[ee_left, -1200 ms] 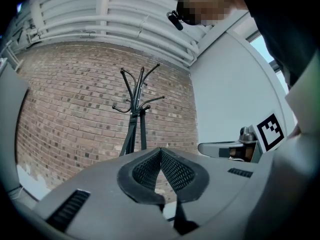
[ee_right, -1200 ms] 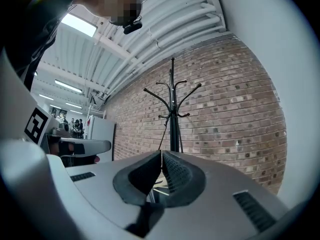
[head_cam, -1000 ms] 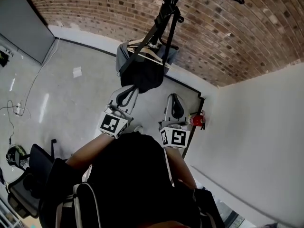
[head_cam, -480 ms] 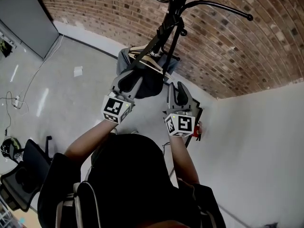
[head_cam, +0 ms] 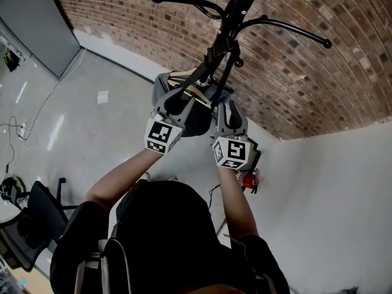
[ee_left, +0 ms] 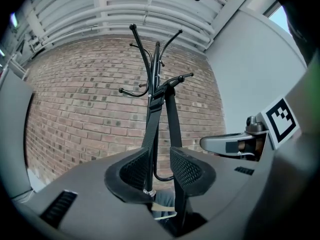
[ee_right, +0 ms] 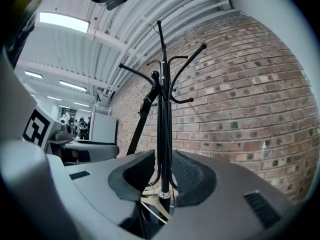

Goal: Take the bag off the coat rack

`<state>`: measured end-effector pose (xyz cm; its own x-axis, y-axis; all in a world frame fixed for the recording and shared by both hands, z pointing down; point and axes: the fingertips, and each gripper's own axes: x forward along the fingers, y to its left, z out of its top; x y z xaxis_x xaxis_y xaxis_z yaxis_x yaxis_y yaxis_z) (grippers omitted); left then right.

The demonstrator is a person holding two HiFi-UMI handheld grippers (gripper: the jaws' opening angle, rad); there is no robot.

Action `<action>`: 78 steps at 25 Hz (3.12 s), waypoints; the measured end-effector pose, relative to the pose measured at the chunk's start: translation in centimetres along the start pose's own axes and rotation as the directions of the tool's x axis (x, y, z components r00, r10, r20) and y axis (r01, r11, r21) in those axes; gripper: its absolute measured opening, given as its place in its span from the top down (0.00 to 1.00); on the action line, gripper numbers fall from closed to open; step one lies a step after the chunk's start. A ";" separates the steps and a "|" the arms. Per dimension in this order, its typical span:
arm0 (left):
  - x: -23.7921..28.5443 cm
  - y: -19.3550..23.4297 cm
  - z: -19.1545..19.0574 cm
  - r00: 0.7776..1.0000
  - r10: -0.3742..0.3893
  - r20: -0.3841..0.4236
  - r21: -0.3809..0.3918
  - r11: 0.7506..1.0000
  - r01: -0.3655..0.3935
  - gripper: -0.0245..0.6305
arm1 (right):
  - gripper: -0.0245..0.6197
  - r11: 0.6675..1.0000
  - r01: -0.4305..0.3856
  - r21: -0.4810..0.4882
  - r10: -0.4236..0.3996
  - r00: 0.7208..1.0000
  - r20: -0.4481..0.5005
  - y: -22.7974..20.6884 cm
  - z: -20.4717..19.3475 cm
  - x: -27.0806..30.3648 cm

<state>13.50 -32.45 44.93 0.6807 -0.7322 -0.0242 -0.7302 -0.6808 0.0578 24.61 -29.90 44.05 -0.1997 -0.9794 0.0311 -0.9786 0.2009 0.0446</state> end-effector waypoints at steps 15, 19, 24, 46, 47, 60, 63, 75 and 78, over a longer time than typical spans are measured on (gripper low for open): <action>3.7 1.8 -0.4 0.998 0.008 -0.061 0.005 1.000 -0.008 0.75 | 0.81 0.997 -0.002 -0.082 -0.003 0.998 -0.060 -1.6 -1.8 6.3; 4.8 2.1 -0.4 0.999 0.008 -0.042 0.051 0.999 -0.006 0.75 | 0.81 0.993 -0.011 -0.115 0.003 0.997 -0.075 -1.2 -1.9 7.3; 5.6 2.2 -1.2 0.998 0.021 -0.066 0.068 0.998 -0.017 0.74 | 0.81 0.992 -0.004 -0.123 -0.007 0.996 -0.084 -0.6 -2.1 8.7; 7.2 2.8 -2.3 0.989 0.091 -0.119 0.054 0.995 -0.085 0.93 | 0.93 0.995 0.026 -0.094 -0.036 0.994 -0.103 -2.0 -2.3 9.9; 7.0 2.8 -2.3 0.989 0.091 -0.120 0.054 0.995 -0.085 0.93 | 0.93 0.996 0.025 -0.091 -0.034 0.994 -0.101 -1.9 -2.3 9.8; 5.3 3.3 1.2 0.994 0.097 -0.053 0.130 0.988 -0.090 0.93 | 0.93 0.999 0.042 -0.031 -0.044 0.997 -0.060 -2.6 0.1 7.8; 4.7 2.9 2.7 0.995 0.104 0.001 0.164 0.981 -0.103 0.93 | 0.93 0.998 0.046 -0.031 -0.047 0.998 -0.046 -2.7 1.0 7.2; 3.7 3.0 6.3 0.993 0.103 0.066 0.064 0.992 -0.107 0.93 | 0.93 0.997 0.069 -0.026 -0.068 0.997 0.019 -2.8 4.8 5.8; 3.1 2.9 7.2 0.991 0.099 0.086 0.050 0.993 -0.104 0.93 | 0.93 0.997 0.079 -0.022 -0.078 0.996 0.036 -2.8 5.9 5.2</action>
<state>13.10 -36.82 37.88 0.5971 -0.7953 -0.1045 -0.7991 -0.6012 0.0096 26.06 -35.68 38.23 -0.1247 -0.9922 -0.0089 -0.9899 0.1238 0.0689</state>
